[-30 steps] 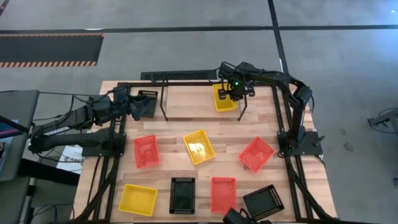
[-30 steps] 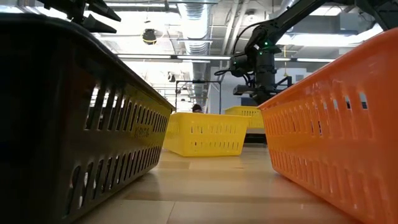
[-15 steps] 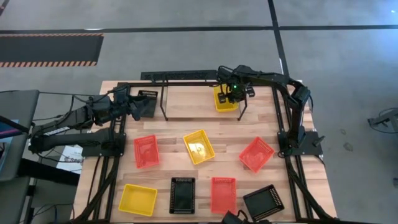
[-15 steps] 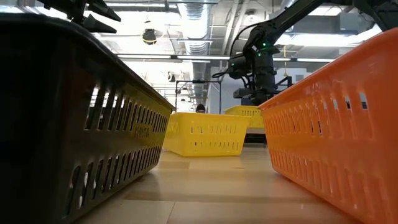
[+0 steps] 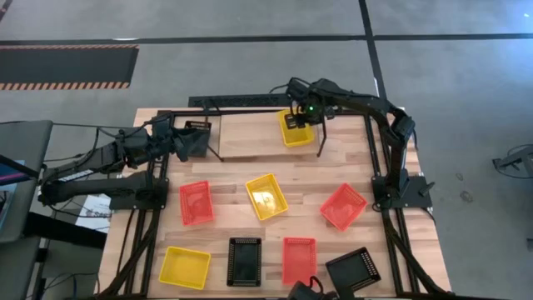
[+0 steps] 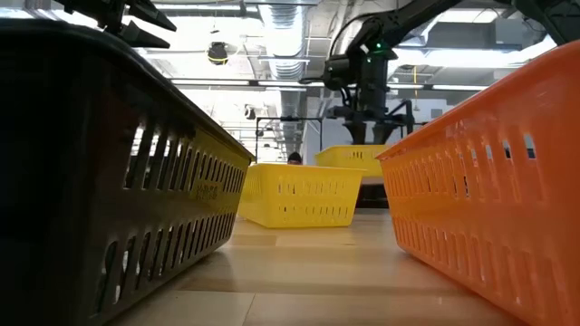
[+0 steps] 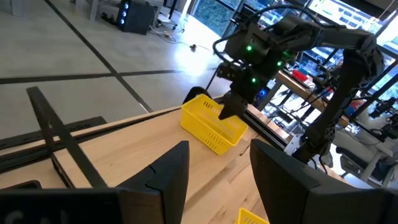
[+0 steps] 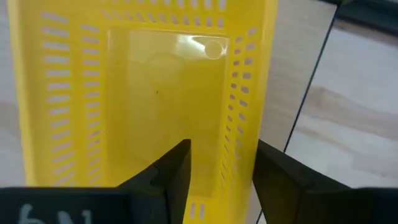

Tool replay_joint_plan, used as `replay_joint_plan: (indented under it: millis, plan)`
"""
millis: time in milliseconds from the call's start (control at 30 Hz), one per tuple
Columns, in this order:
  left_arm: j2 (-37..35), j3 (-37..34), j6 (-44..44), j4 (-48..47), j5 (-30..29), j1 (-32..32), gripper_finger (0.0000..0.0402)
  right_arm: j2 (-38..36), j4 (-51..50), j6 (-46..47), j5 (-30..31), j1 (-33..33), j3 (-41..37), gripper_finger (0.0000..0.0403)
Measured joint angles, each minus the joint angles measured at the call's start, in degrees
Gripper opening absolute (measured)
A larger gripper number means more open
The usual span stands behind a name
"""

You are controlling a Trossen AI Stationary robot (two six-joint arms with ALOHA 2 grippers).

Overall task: Stack baskets on shelf by color
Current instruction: Put the top right yellow basket on the shelf, then adjust the yellow basket on the shelf

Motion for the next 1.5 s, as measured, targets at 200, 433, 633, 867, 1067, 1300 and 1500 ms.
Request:
replay_joint_plan:
  millis: [200,433,633,867,1067,1300,1500]
  plan:
    - [0.0,0.0,0.0,0.0,0.0,0.0,0.0158,0.0,0.0,-0.1,1.2,0.0,0.7,0.0183]
    - [0.0,0.0,0.0,0.0,0.0,0.0,0.0158,0.0,0.6,-0.1,1.2,0.0,0.7,0.0182]
    - [0.0,0.0,0.0,0.0,0.0,0.0,0.0158,0.1,2.8,-0.3,1.5,-0.1,0.7,0.0184]
    - [0.0,0.0,0.0,0.0,0.1,0.0,0.0158,0.1,3.6,-0.5,1.5,0.0,-0.3,0.0182]
    - [0.0,0.0,0.0,0.0,0.1,0.0,0.0158,0.2,4.4,-0.4,1.5,0.6,-2.7,0.0192]
    - [0.0,0.0,-0.3,0.0,0.1,0.0,0.0158,0.2,7.5,-0.1,0.2,0.8,-3.0,0.0205]
    - [0.0,0.0,-0.7,0.0,0.1,0.0,0.0158,0.1,9.7,-0.5,-0.9,0.9,-3.0,0.0210]
